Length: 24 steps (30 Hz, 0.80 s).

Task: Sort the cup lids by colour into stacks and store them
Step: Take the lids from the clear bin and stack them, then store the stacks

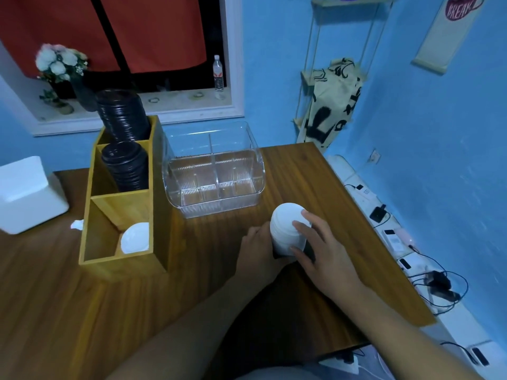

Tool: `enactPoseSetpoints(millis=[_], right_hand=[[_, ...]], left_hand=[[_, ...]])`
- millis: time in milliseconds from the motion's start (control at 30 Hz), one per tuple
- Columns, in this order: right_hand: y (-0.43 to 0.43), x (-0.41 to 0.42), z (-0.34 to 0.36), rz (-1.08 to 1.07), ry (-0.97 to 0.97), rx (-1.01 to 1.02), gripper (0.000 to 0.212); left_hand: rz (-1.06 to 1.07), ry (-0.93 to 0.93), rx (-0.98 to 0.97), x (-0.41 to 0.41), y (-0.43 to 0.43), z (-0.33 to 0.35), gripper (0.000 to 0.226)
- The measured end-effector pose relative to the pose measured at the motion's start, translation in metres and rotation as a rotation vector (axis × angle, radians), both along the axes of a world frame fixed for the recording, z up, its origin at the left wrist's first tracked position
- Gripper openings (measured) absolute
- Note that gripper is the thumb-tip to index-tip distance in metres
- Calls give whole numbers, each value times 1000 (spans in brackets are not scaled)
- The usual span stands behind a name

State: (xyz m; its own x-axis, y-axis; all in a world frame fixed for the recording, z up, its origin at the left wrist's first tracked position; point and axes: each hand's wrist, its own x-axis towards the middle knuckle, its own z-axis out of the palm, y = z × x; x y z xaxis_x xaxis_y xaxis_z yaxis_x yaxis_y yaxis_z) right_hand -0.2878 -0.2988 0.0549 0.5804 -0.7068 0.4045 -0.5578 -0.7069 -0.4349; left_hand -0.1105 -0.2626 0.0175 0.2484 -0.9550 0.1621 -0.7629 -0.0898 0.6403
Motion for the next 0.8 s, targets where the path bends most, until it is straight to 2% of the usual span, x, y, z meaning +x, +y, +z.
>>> enactPoseSetpoints(millis=[200,367,433,600,800], right_hand=[[5,12,11,17,24,4,47],[24,56,34,139,-38,-30,46],[29,78,54,206,-91,-70,46],[44,155,104,386,-204,-142,45],[50,251,115,522,-171,-118,45]], left_hand=[[4,19,38,12,21,0,85],[105,63,3,45,58,26,83],[157,64,-32,62,75,49,81],[312,-82,-161,124,125,111,80],[488,-13,-54,198,154,131,91]])
